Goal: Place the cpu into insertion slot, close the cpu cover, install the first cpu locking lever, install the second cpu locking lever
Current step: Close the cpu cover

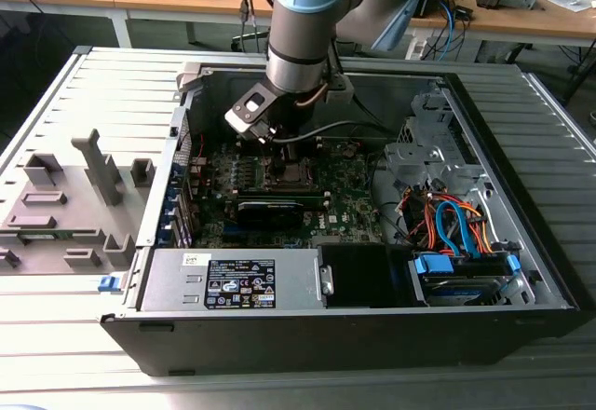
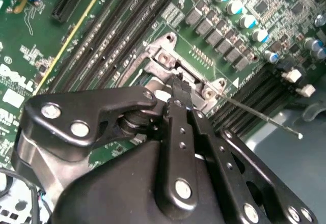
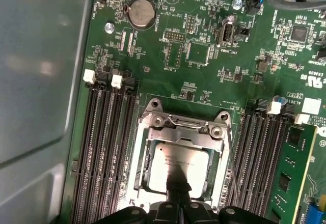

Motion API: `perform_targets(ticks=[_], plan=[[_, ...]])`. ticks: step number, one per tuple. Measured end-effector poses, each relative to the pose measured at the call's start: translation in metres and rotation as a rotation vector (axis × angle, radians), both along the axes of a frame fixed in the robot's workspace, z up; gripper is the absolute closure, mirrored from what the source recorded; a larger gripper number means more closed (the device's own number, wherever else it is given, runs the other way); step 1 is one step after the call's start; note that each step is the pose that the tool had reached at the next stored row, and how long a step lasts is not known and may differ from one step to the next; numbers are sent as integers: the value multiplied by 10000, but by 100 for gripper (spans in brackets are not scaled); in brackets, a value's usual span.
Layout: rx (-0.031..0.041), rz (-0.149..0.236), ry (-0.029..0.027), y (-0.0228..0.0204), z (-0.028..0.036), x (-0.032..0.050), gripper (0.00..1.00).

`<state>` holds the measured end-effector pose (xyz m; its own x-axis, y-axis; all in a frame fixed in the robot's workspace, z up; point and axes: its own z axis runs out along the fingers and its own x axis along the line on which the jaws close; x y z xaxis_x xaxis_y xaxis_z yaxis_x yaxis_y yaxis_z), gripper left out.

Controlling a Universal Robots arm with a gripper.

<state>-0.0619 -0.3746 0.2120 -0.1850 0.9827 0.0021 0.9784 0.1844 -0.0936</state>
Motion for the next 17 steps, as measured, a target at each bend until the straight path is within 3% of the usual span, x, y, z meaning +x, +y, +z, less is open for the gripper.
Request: perform_targets(ticks=[2, 6, 10, 17], plan=[[5, 0, 20, 0, 34, 41, 89], [5, -2, 126, 0, 75, 154, 89], [4, -5, 134, 0, 237, 166, 89], [12, -5, 135, 0, 273, 166, 89]])
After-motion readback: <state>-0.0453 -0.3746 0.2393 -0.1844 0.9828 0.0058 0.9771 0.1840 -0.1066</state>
